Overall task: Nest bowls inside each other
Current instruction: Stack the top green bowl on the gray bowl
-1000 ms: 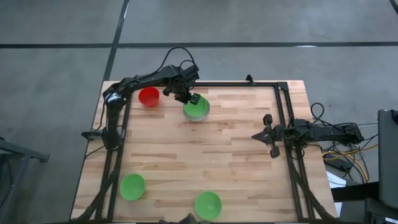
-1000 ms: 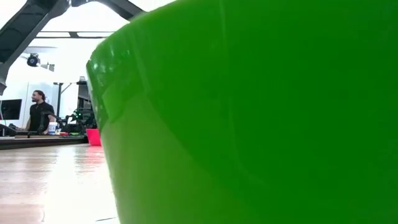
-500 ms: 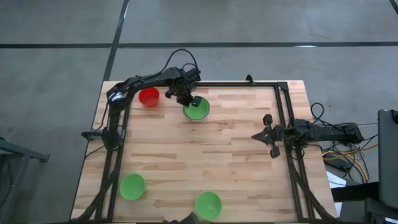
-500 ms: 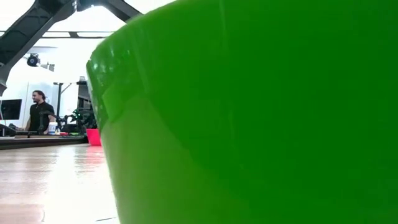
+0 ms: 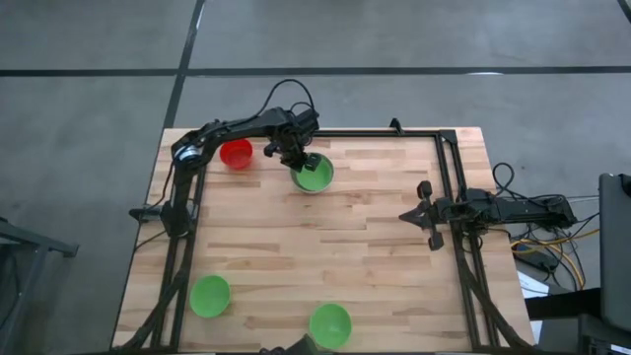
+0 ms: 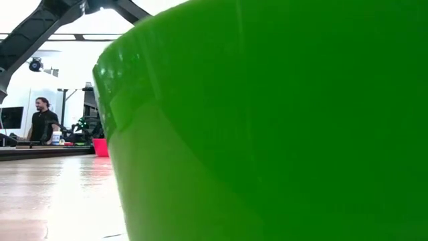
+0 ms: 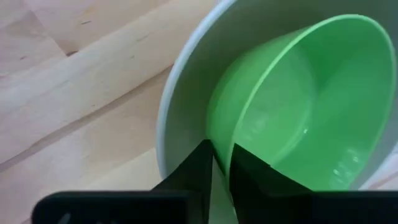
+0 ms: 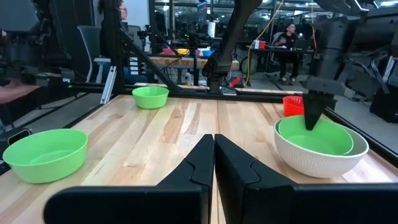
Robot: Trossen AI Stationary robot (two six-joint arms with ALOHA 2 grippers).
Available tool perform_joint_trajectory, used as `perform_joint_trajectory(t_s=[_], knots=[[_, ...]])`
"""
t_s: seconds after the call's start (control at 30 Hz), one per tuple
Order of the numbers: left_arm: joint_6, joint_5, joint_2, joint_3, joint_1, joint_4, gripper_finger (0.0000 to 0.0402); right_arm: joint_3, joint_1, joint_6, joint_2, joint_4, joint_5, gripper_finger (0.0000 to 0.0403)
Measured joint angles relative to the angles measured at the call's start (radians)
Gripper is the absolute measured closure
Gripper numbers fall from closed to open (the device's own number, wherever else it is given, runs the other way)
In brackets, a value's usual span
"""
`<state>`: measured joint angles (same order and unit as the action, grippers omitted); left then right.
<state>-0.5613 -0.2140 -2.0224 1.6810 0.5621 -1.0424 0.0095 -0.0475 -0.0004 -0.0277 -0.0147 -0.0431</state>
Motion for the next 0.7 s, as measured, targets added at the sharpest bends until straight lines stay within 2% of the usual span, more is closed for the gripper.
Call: perform_joint_trajectory(t_s=[0.2,0.5,0.7], knots=[[-0.005,0.003,0.000,0.000,0.001,0.000,0.0330,0.000,0.000,0.000,0.000,0.000,0.000,0.0394],[-0.013,0.002,0.000,0.000,0.001,0.000,0.0278,0.000,0.000,0.000,0.000,0.000,0.000,0.0394],[-0.011,0.002,0.008,0.000,0.003,0.000,0.0271,0.000,0.000,0.000,0.000,0.000,0.000,0.0394]])
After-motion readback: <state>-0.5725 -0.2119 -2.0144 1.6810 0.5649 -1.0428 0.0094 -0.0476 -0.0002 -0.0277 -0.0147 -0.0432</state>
